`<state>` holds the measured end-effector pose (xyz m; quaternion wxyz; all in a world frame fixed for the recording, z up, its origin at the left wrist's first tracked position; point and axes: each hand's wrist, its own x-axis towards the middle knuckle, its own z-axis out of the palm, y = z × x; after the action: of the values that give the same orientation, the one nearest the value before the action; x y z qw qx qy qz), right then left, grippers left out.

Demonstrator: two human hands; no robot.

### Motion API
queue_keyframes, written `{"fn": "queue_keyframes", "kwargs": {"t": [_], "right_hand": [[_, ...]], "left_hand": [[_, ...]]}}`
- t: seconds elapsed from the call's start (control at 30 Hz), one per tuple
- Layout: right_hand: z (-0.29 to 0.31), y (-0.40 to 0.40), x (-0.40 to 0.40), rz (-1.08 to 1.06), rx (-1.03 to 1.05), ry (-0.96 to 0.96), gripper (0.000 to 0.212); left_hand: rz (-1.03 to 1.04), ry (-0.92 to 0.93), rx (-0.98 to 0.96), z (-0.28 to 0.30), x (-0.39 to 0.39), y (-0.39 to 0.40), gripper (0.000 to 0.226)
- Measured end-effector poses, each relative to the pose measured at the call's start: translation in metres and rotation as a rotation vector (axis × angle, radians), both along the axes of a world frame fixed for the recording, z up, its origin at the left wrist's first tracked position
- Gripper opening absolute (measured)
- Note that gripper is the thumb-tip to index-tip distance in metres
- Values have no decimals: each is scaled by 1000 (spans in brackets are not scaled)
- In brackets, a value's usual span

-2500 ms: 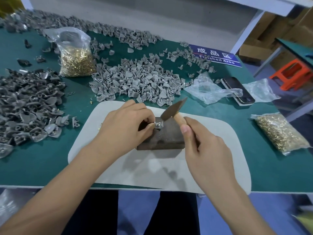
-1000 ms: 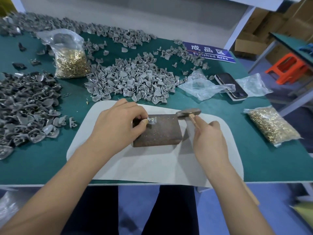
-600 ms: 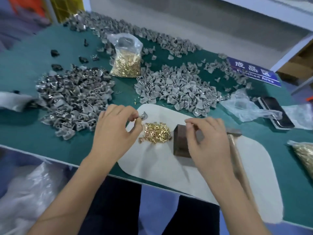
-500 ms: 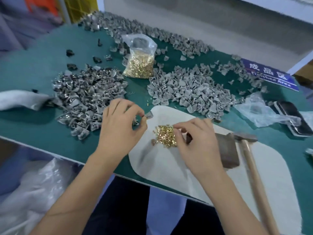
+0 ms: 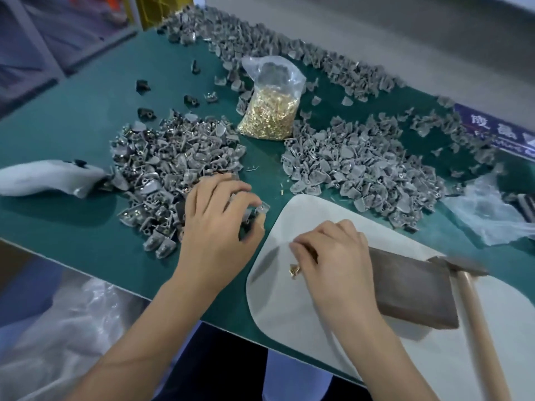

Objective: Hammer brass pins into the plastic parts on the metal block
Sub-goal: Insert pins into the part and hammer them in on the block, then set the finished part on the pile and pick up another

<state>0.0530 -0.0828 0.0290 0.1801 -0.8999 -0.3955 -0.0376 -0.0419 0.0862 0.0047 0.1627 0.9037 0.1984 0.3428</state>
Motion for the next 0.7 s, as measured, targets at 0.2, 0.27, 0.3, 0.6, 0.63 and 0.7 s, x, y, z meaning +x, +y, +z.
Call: {"fn": "queue_keyframes", "kwargs": {"t": [0.2,0.27,0.3,0.6,0.63,0.7], "right_hand": [[16,-10,24,-78,186,96,5],[22,-21,41,-149,205,148,4],[24,-28,50,-172,206,157,3],[15,-82,71,-269,601,345,37],[13,-86,67,-271,630,346,38],[11,-91,60,-275,675,322,34]], "left_hand": [[-110,211,-126,23,31,1,16],[-138,289,-140,27,52,2,20],[-140,317,-124,27,63,2,23],[48,461,-20,21,101,8,16],[46,440,-8,24,100,7,15],[-19,340,-38,30,96,-3,12]]}}
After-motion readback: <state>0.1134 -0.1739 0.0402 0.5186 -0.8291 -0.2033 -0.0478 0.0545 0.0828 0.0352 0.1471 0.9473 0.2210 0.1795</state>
